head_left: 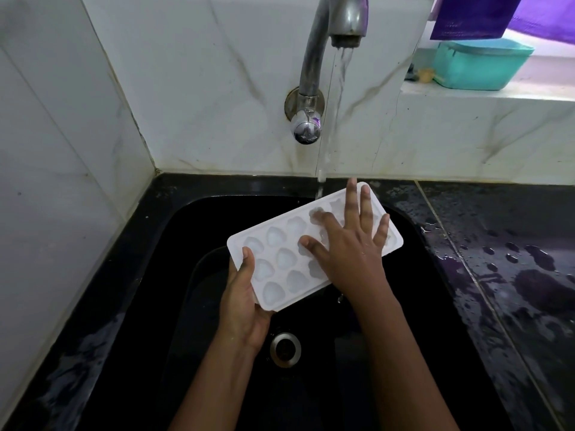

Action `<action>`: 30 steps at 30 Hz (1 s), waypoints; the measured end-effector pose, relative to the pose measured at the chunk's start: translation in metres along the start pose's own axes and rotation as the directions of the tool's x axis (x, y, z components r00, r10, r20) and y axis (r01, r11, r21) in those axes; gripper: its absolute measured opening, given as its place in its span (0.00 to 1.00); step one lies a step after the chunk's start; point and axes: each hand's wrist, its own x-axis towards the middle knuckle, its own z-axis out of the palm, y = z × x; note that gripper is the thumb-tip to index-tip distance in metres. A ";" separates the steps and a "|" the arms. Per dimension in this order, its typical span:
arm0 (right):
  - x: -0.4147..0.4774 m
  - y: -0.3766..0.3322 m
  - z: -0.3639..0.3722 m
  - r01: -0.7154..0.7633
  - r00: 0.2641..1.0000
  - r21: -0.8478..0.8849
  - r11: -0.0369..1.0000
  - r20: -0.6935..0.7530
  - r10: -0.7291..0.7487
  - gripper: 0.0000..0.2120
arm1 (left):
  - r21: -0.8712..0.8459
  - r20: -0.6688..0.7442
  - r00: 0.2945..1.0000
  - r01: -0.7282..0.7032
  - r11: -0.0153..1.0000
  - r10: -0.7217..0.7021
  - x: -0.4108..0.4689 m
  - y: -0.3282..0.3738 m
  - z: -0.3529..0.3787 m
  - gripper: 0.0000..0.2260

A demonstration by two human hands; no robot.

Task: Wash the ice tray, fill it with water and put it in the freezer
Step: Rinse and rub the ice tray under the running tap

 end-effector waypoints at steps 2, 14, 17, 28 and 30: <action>0.001 -0.004 0.001 0.050 0.999 -0.008 0.999 -0.007 -0.050 0.22 | 0.000 -0.005 1.000 -0.014 1.000 0.014 0.000 0.001 -0.001 0.19; 0.002 -0.002 0.004 0.092 0.996 0.054 0.994 -0.009 -0.091 0.25 | 0.064 -0.036 0.997 -0.064 0.996 0.066 0.005 0.000 -0.004 0.25; 0.002 -0.001 0.005 0.081 0.992 0.126 0.989 -0.104 -0.068 0.30 | 0.068 -0.047 0.994 -0.094 0.993 0.097 0.005 0.001 -0.004 0.25; 0.000 -0.005 0.005 -0.001 0.982 0.040 0.999 -0.188 0.008 0.31 | 0.117 -0.091 0.994 -0.046 0.992 0.057 0.011 -0.008 -0.003 0.29; -0.002 -0.009 0.007 0.002 0.982 0.036 0.999 -0.189 0.005 0.32 | 0.097 -0.094 0.995 -0.023 0.995 0.032 0.011 -0.009 -0.001 0.29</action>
